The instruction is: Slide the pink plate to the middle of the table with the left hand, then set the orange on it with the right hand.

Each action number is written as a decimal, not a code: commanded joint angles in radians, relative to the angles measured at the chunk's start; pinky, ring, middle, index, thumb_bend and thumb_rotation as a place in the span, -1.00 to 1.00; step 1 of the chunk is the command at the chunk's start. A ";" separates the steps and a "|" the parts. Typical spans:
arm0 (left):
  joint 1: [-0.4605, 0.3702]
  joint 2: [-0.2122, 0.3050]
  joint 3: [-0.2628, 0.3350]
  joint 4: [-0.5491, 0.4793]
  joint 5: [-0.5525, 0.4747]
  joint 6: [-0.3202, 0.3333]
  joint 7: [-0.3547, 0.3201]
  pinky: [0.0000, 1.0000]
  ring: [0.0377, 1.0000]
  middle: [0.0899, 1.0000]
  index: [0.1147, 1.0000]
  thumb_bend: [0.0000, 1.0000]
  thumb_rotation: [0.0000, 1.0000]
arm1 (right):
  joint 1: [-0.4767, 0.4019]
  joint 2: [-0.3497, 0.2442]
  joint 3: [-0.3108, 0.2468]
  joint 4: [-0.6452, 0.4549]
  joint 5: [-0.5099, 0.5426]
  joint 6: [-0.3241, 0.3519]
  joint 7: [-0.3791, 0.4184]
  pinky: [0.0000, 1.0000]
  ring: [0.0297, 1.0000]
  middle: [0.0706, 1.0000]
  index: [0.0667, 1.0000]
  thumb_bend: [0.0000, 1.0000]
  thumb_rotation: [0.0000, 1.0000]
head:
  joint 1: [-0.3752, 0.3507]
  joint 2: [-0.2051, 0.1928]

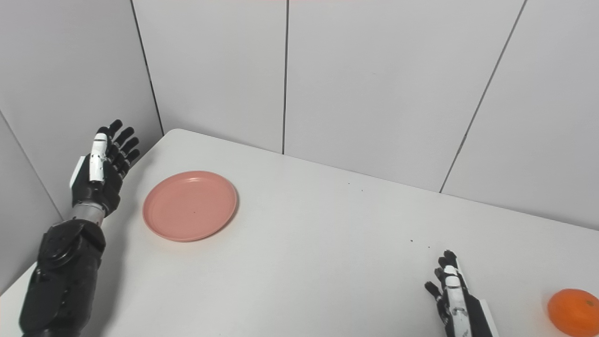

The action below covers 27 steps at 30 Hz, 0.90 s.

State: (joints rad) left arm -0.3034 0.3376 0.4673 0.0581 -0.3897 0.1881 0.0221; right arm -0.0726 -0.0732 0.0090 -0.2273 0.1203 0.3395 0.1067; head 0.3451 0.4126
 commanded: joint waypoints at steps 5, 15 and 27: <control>-0.024 0.023 0.001 0.008 -0.006 -0.026 -0.011 0.90 0.85 0.84 0.83 -0.41 1.00 | -0.006 -0.013 -0.004 -0.011 0.010 -0.012 0.013 1.00 1.00 1.00 1.00 -0.68 1.00 | 0.003 -0.001; -0.020 0.003 -0.002 0.066 -0.024 -0.030 -0.014 0.89 0.87 0.85 0.83 -0.42 1.00 | -0.006 -0.013 -0.003 -0.017 0.002 -0.001 0.010 1.00 1.00 1.00 1.00 -0.68 1.00 | 0.006 0.001; -0.013 0.001 0.002 0.158 -0.047 -0.062 -0.058 0.94 0.89 0.88 0.89 -0.43 1.00 | -0.007 -0.009 -0.005 -0.016 0.008 -0.002 0.011 1.00 1.00 1.00 1.00 -0.69 1.00 | 0.007 -0.001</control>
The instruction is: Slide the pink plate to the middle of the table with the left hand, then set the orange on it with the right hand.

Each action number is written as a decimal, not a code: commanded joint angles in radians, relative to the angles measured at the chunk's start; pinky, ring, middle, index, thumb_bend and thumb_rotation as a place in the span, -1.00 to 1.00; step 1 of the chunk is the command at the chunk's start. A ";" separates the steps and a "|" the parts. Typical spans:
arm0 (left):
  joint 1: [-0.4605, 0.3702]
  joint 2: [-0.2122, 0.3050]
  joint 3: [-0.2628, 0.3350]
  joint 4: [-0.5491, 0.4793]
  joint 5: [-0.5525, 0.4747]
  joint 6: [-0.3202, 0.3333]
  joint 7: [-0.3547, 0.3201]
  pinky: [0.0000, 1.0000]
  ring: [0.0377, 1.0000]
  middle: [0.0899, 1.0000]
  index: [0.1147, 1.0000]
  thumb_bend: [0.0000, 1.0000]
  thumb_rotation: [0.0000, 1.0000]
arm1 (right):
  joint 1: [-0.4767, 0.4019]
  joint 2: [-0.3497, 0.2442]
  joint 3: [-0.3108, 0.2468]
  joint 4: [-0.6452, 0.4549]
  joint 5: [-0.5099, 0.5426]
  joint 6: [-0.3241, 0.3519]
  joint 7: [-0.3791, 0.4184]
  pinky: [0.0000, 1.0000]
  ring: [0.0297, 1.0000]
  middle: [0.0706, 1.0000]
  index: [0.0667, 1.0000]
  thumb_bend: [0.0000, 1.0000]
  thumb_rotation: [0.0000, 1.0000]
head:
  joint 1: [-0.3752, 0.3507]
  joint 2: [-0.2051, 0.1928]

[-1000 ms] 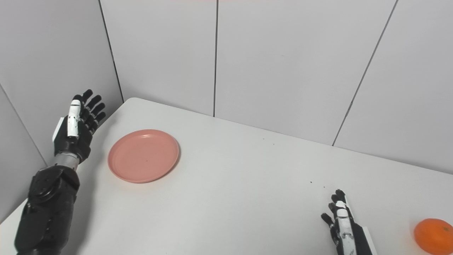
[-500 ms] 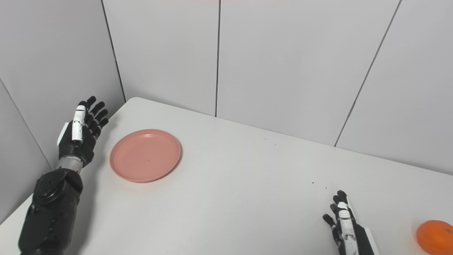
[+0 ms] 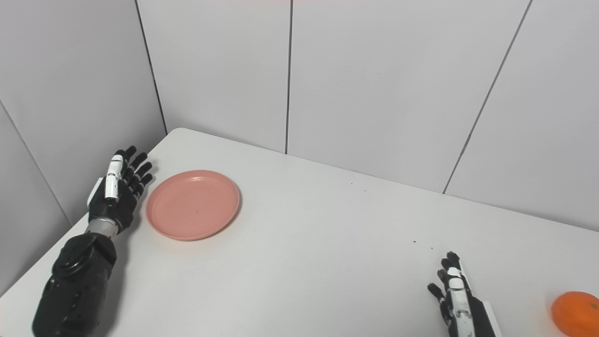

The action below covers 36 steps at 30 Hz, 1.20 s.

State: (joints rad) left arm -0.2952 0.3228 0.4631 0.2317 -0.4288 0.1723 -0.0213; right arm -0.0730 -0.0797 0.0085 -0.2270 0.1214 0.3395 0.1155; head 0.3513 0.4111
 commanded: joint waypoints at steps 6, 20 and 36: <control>-0.018 0.007 0.009 -0.023 -0.022 -0.026 -0.010 0.95 0.87 0.86 0.87 -0.39 1.00 | -0.010 -0.001 -0.008 -0.014 0.013 0.001 0.002 1.00 1.00 1.00 1.00 -0.70 1.00 | 0.000 0.001; -0.010 0.015 0.007 0.011 -0.033 -0.039 -0.026 0.95 0.89 0.87 0.85 -0.40 1.00 | -0.007 -0.004 -0.004 -0.021 0.012 0.010 -0.002 1.00 1.00 1.00 1.00 -0.68 1.00 | 0.002 0.001; -0.013 0.012 -0.009 0.043 -0.055 -0.032 -0.047 0.87 0.83 0.81 0.78 -0.34 1.00 | -0.007 -0.004 -0.003 -0.030 0.016 0.016 -0.005 1.00 1.00 1.00 1.00 -0.68 1.00 | 0.002 0.007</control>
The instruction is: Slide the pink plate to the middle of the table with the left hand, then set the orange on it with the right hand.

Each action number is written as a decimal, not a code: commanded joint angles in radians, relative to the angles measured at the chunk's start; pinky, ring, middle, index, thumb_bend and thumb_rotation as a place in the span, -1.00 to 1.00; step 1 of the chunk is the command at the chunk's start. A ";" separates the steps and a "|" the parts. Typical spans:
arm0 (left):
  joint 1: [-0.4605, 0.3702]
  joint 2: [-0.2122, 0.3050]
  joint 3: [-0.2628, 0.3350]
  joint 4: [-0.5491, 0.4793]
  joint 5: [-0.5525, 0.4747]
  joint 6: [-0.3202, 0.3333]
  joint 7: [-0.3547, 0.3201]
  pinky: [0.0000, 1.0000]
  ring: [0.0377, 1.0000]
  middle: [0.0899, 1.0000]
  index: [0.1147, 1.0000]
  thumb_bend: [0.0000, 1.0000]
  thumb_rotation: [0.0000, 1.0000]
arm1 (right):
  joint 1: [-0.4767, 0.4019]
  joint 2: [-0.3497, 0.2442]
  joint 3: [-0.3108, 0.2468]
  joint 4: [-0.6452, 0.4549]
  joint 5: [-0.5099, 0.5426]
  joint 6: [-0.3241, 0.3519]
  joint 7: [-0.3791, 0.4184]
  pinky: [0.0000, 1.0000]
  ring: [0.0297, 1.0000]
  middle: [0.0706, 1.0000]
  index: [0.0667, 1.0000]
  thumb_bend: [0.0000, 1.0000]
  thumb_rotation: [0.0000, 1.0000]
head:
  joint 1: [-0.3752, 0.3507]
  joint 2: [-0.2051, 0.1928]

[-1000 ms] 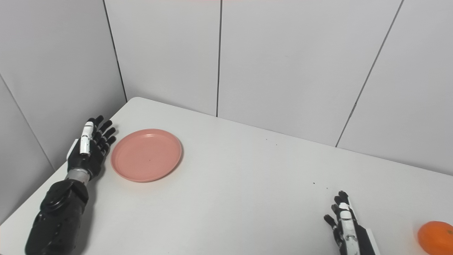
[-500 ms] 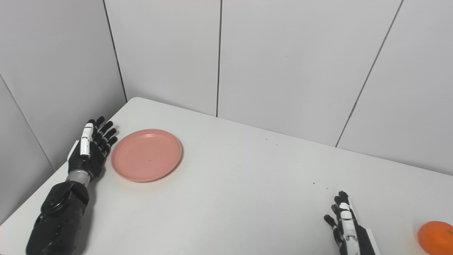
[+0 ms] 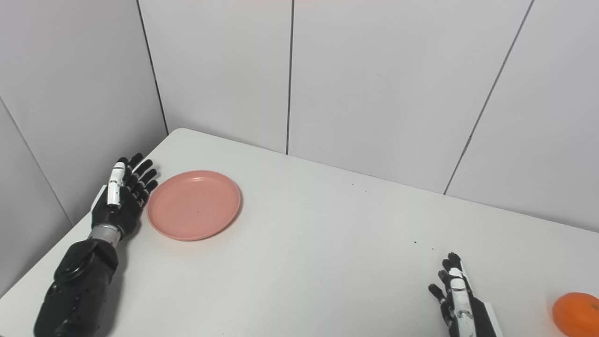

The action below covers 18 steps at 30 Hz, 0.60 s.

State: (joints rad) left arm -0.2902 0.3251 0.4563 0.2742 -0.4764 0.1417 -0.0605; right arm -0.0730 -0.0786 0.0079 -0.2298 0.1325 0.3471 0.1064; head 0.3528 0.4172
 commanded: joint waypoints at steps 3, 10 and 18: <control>-0.019 0.006 -0.008 0.005 -0.005 -0.002 -0.012 0.86 0.82 0.81 0.78 -0.33 1.00 | -0.007 -0.006 -0.002 -0.024 0.004 0.005 0.004 1.00 1.00 1.00 1.00 -0.68 1.00 | -0.001 0.003; -0.020 -0.005 -0.024 0.001 -0.002 0.003 -0.012 0.84 0.81 0.80 0.79 -0.33 1.00 | -0.008 -0.010 0.002 -0.013 -0.001 -0.011 0.006 1.00 1.00 1.00 1.00 -0.69 1.00 | -0.002 0.005; -0.022 -0.021 -0.039 -0.027 -0.016 0.046 0.002 0.84 0.81 0.81 0.83 -0.32 1.00 | -0.007 -0.012 0.004 -0.014 -0.007 -0.013 0.009 1.00 1.00 1.00 1.00 -0.68 1.00 | -0.004 0.008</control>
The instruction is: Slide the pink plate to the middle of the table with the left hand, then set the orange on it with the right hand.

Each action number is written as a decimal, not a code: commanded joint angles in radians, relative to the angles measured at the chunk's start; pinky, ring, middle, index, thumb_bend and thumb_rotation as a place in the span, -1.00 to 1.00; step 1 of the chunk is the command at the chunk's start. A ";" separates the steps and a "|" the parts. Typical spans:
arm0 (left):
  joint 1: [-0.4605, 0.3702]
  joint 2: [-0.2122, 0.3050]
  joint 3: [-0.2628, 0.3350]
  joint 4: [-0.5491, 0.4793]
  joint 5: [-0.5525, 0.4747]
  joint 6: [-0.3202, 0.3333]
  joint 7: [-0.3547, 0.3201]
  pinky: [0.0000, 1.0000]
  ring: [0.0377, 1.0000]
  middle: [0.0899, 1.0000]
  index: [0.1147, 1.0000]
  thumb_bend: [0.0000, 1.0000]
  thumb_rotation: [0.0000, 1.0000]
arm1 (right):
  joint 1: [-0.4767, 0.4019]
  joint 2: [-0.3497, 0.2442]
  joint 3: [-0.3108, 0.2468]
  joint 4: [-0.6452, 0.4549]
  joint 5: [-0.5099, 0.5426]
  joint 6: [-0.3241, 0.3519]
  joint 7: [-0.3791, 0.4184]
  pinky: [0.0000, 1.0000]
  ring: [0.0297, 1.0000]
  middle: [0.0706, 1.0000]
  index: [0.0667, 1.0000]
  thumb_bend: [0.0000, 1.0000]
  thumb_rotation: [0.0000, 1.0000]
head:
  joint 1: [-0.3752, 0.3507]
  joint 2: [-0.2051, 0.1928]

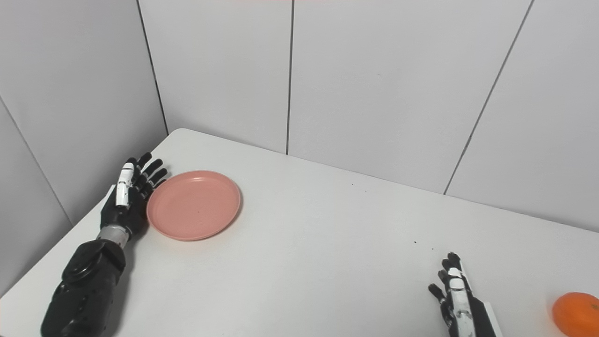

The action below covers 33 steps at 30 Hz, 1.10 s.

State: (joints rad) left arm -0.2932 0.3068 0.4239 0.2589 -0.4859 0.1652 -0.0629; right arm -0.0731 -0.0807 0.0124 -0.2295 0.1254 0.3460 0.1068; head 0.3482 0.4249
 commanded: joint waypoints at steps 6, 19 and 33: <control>-0.012 -0.004 -0.042 -0.024 0.005 0.020 -0.024 0.84 0.82 0.82 0.79 -0.32 1.00 | -0.008 -0.002 -0.003 -0.024 0.001 0.008 -0.001 1.00 1.00 1.00 1.00 -0.68 1.00 | -0.004 0.002; -0.024 -0.035 -0.090 -0.071 0.028 0.078 0.013 0.77 0.78 0.80 0.78 -0.33 1.00 | -0.010 0.002 0.000 -0.020 -0.010 0.007 -0.006 1.00 1.00 1.00 1.00 -0.67 1.00 | -0.018 0.007; -0.037 -0.070 -0.145 -0.095 0.042 0.097 0.010 0.78 0.77 0.77 0.75 -0.29 1.00 | -0.007 0.003 0.001 -0.021 -0.009 0.005 -0.004 1.00 1.00 1.00 1.00 -0.63 1.00 | -0.029 0.017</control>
State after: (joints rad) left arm -0.3111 0.2487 0.2883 0.1806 -0.4527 0.2572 -0.0545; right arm -0.0736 -0.0782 0.0163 -0.2298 0.1115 0.3461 0.1014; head 0.3191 0.4403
